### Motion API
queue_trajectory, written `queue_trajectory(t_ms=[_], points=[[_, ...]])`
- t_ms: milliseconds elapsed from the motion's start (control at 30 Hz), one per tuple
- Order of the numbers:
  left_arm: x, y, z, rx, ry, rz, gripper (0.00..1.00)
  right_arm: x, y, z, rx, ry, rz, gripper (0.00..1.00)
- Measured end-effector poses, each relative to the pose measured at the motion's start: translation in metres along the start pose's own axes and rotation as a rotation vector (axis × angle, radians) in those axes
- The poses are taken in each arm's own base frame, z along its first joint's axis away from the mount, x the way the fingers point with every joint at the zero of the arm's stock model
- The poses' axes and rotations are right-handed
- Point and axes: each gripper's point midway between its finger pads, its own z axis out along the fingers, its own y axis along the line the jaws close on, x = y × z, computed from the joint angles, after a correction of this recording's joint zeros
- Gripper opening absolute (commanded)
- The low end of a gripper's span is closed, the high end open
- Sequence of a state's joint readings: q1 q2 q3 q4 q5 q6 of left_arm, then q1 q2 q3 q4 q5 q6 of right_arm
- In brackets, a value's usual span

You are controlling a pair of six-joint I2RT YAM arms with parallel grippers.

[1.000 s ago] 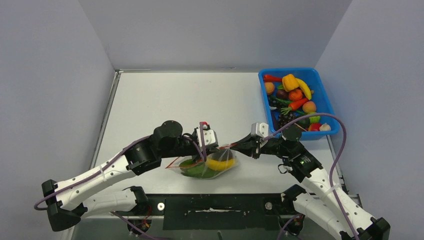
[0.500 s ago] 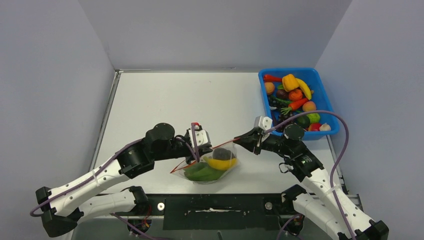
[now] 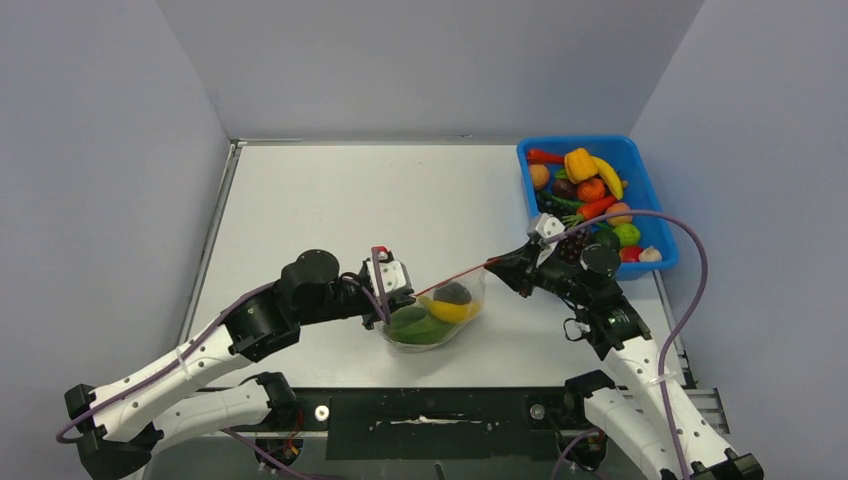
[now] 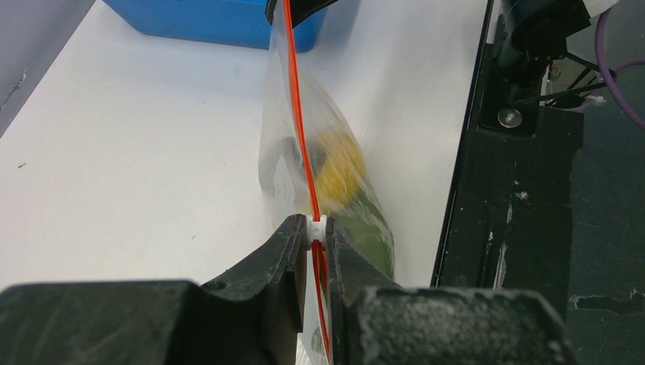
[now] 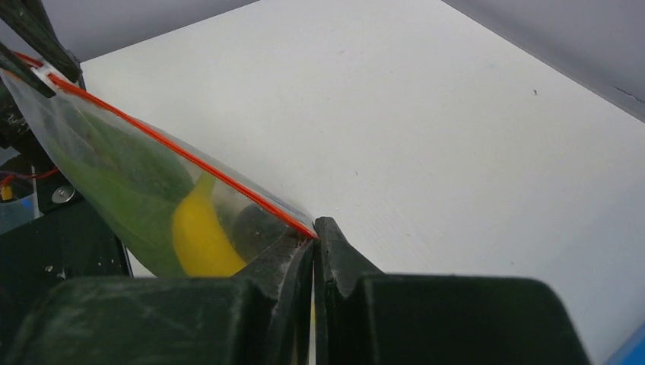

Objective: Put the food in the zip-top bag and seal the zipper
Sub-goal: Zip the zipper food storage bag at the center of the board.

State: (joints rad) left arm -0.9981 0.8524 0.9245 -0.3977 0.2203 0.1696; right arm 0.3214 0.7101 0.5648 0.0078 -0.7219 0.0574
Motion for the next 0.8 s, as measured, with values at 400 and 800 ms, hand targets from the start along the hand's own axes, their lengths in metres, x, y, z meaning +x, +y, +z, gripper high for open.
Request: queue_trajectory(t_ms=[400,800], points=[[0.009,0.002,-0.004,-0.01,0.013,-0.007,0.0,0.004,-0.029,-0.015,0.101,-0.004,0.063,0.0],[0.014,0.004,-0.009,-0.026,0.015,-0.011,0.0,0.009,-0.049,-0.027,0.174,-0.005,0.102,0.0]])
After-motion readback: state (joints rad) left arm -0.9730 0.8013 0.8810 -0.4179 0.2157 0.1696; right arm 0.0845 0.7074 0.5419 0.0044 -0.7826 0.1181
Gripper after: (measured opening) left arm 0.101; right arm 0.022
